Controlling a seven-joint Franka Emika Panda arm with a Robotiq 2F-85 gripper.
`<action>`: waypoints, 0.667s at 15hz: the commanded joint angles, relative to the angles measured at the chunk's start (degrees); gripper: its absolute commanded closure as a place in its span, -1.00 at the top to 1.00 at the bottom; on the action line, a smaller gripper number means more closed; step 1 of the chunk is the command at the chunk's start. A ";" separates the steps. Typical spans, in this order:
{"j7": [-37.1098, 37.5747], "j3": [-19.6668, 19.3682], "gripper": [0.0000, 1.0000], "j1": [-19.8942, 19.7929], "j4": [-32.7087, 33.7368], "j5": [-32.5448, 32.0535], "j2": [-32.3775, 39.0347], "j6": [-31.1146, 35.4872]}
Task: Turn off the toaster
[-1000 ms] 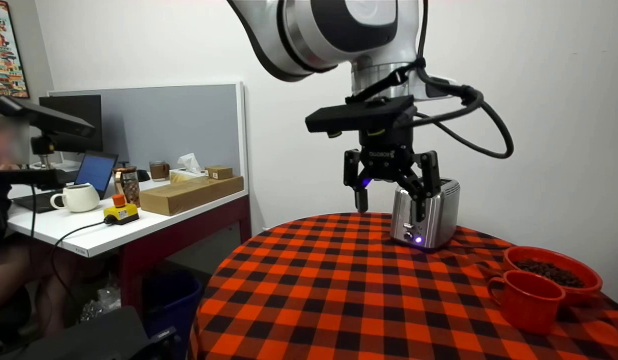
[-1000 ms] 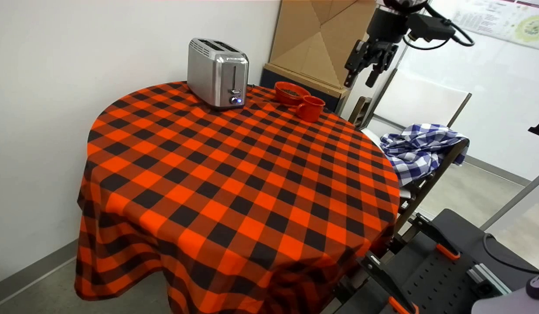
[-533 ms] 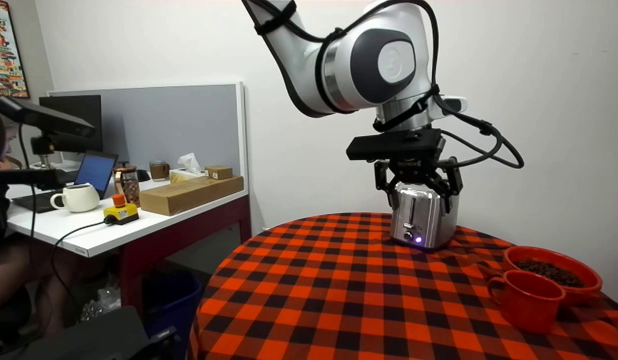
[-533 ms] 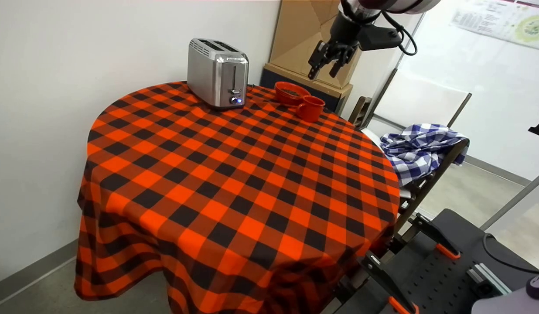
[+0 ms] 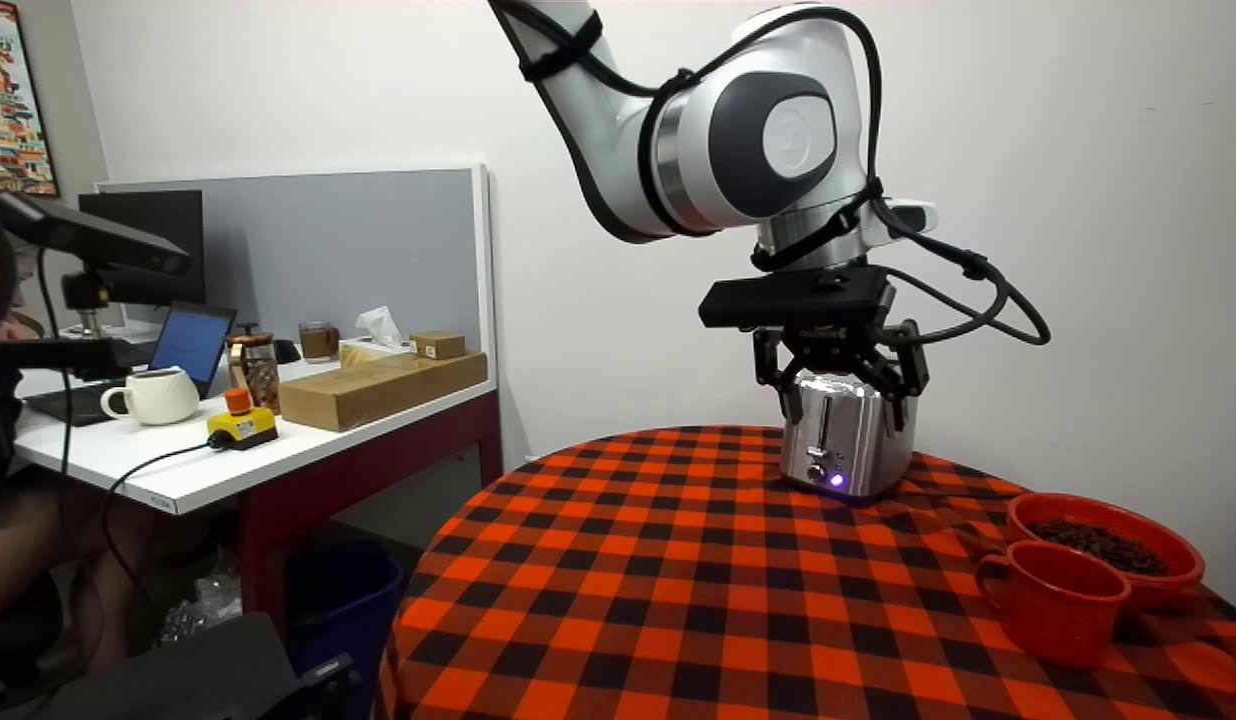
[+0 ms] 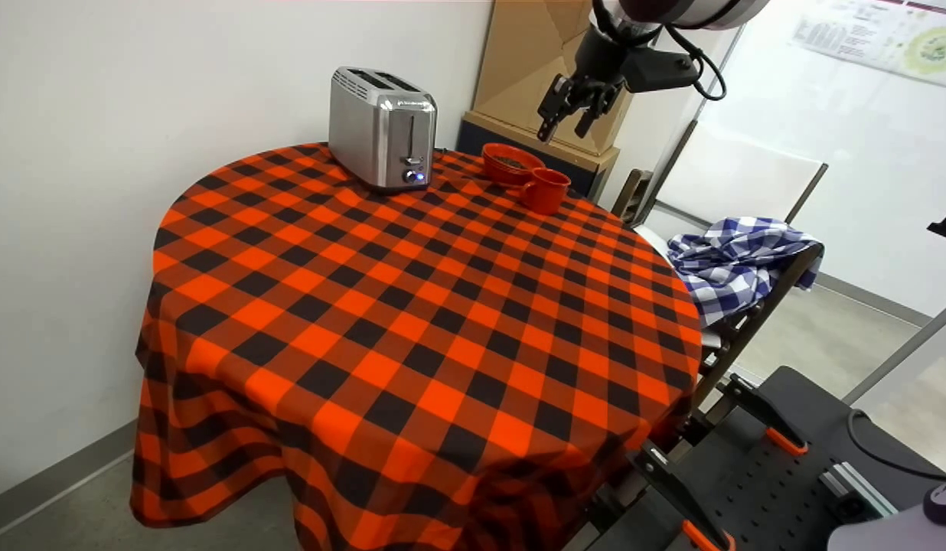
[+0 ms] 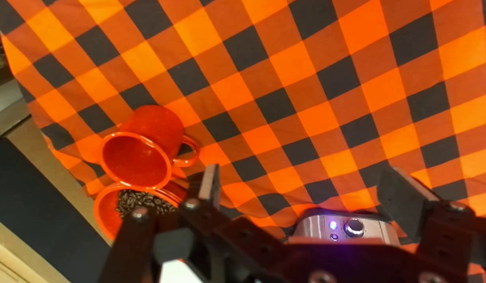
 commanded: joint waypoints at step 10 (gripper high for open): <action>-19.88 11.16 1.00 -6.89 6.76 21.66 10.16 -1.97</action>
